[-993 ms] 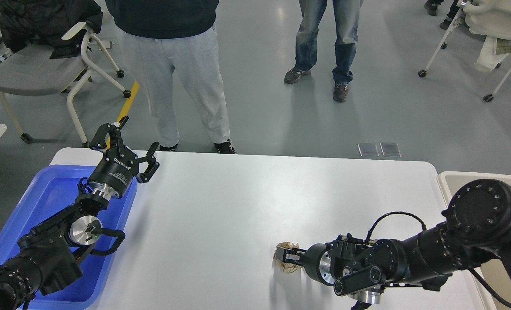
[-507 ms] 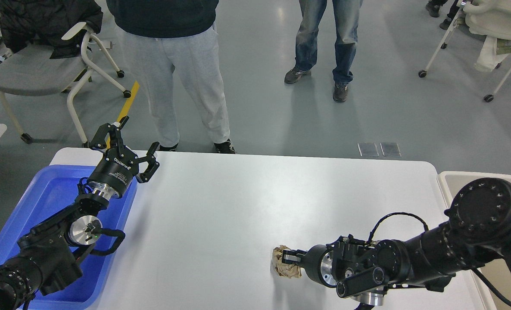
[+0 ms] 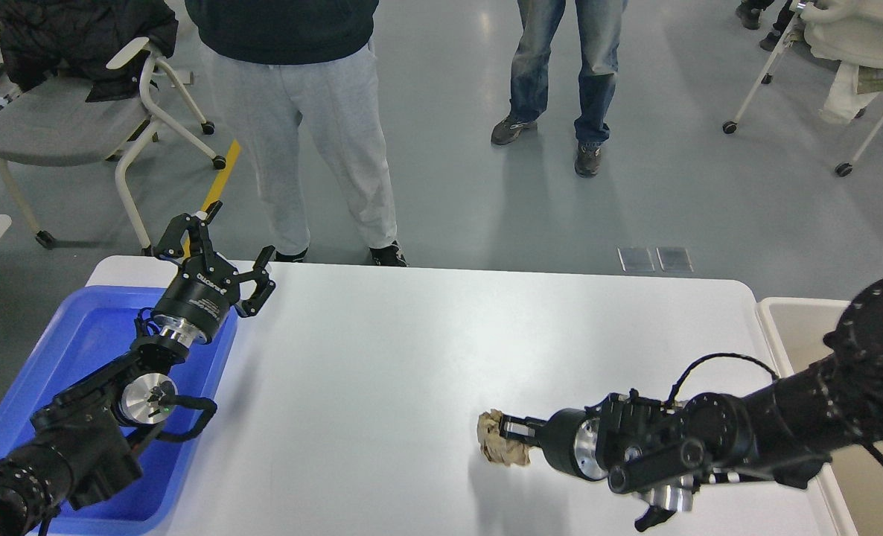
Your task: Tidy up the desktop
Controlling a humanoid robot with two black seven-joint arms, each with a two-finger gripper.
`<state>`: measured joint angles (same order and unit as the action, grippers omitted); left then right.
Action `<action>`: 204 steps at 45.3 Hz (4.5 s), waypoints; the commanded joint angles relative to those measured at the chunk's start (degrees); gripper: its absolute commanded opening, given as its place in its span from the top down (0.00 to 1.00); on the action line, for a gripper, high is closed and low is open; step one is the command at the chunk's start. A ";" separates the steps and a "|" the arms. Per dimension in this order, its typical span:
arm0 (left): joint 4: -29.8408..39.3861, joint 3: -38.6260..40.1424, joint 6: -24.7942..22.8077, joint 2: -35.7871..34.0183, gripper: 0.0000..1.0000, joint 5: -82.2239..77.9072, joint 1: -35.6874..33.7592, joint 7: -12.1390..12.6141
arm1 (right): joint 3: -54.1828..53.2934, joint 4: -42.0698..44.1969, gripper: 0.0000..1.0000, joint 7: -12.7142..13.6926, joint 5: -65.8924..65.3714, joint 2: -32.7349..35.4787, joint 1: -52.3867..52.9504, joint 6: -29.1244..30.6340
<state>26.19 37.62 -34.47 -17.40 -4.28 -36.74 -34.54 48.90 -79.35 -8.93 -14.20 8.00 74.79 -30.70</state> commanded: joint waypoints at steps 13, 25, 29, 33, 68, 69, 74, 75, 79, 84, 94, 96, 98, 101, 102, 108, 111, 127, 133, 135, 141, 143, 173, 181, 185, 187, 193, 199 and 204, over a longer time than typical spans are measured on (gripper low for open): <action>0.00 0.00 0.01 0.00 0.00 0.06 0.00 0.00 | -2.06 -12.14 1.00 -0.92 -0.30 21.52 22.75 15.04; 0.00 0.00 -0.07 0.00 0.00 -0.03 0.00 0.00 | 0.14 -11.70 1.00 -0.39 -0.83 29.44 35.32 27.35; 0.00 0.00 -0.07 0.00 0.00 0.06 0.00 0.00 | 1.89 -11.44 1.00 -0.39 -1.09 30.76 38.93 30.43; 0.00 0.00 0.01 0.00 0.00 -0.03 0.00 0.00 | 2.95 -10.82 1.00 -0.39 -1.18 31.73 42.00 32.71; 0.00 0.00 0.01 0.00 0.00 0.06 0.00 0.00 | -0.55 43.30 1.00 -1.36 -3.38 39.29 18.74 50.56; 0.00 0.00 0.01 0.00 0.00 0.06 0.00 0.00 | -1.35 44.71 1.00 -1.36 -3.29 39.29 16.98 50.47; 0.00 0.00 0.01 0.00 0.00 0.06 0.09 0.00 | -5.83 51.83 1.00 -1.27 -3.03 39.20 9.16 50.12; 0.00 0.00 0.01 0.00 0.00 0.06 0.09 0.00 | -6.97 53.24 1.00 -1.27 -3.03 39.20 7.58 50.12; 0.00 0.00 0.01 0.00 0.00 0.06 0.09 0.00 | -12.06 58.16 1.00 -0.92 -3.03 38.41 1.86 50.03; 0.00 0.00 0.01 0.00 0.00 0.06 0.09 0.00 | -18.66 64.05 1.00 -0.65 -3.03 37.44 -5.08 50.03; 0.00 0.00 0.01 0.00 0.00 0.06 0.09 0.00 | -29.82 75.21 1.00 0.84 -3.03 32.35 -15.28 49.86; 0.00 0.00 0.01 0.00 0.00 0.06 0.09 0.00 | -32.80 76.54 1.00 1.80 -2.94 31.56 -16.87 49.68; 0.00 0.00 0.01 0.00 0.00 0.06 0.09 0.00 | -36.14 77.33 1.00 2.86 -2.85 30.94 -18.45 49.42; 0.00 0.00 0.01 0.00 0.00 0.06 0.09 0.00 | -41.94 77.60 1.00 5.40 -1.89 30.06 -21.26 47.23; 0.00 0.00 0.01 0.00 0.00 0.06 0.00 0.00 | -43.44 77.51 1.00 6.19 -1.54 29.80 -21.88 46.52; 0.00 0.00 0.01 0.00 0.00 0.06 0.09 0.00 | -51.96 77.60 1.00 10.59 1.80 26.64 -25.22 41.87; 0.00 0.00 0.01 0.00 0.00 0.06 0.09 -0.09 | -55.31 77.60 1.00 13.14 4.43 25.67 -26.45 38.88; 0.00 0.00 0.01 0.00 0.00 0.06 0.09 -0.09 | -60.77 77.51 1.00 18.42 18.32 20.48 -29.62 26.13; 0.00 0.00 0.10 0.00 0.00 0.06 0.09 0.00 | -60.77 77.51 1.00 18.77 22.02 20.04 -30.23 25.42; 0.00 0.00 0.10 0.00 0.00 0.06 0.09 -0.09 | -60.77 77.51 1.00 18.86 22.37 19.95 -30.58 25.42; 0.00 0.00 0.02 0.00 0.00 0.06 0.09 -0.09 | -61.73 77.51 1.00 18.86 22.46 19.78 -31.37 25.16; 0.00 0.00 0.02 0.00 0.00 0.06 0.09 -0.09 | -62.43 77.51 1.00 18.86 22.46 19.78 -31.81 25.16; 0.00 0.00 0.10 0.00 0.00 0.06 0.09 -0.09 | -64.99 77.51 0.00 18.60 22.37 18.63 -34.19 24.37; 0.00 0.00 0.10 0.00 0.00 0.06 0.09 -0.09 | -65.07 77.51 0.00 18.60 22.46 19.07 -34.01 24.54; 0.00 0.00 0.10 0.00 0.00 0.06 0.09 -0.09 | -64.99 77.51 0.00 18.60 22.37 19.25 -33.58 24.55; 0.00 0.00 0.10 0.00 0.00 0.06 0.09 -0.09 | -64.99 77.51 0.00 18.51 22.29 19.25 -33.40 24.54; 0.00 0.00 0.10 0.00 0.00 0.06 0.09 -0.09 | -64.20 77.25 0.00 18.16 21.93 19.60 -32.35 24.81; 0.00 0.00 0.10 0.00 0.00 0.06 0.09 -0.09 | -64.02 76.90 0.00 17.98 21.49 19.86 -29.97 24.98; 0.00 0.00 0.10 0.00 0.00 0.06 0.09 -0.09 | -64.28 76.46 0.00 17.98 21.49 19.78 -26.81 25.16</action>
<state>26.19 37.62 -34.36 -17.40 -4.22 -36.66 -34.63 -15.42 -2.24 9.26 7.58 27.58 43.58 -5.85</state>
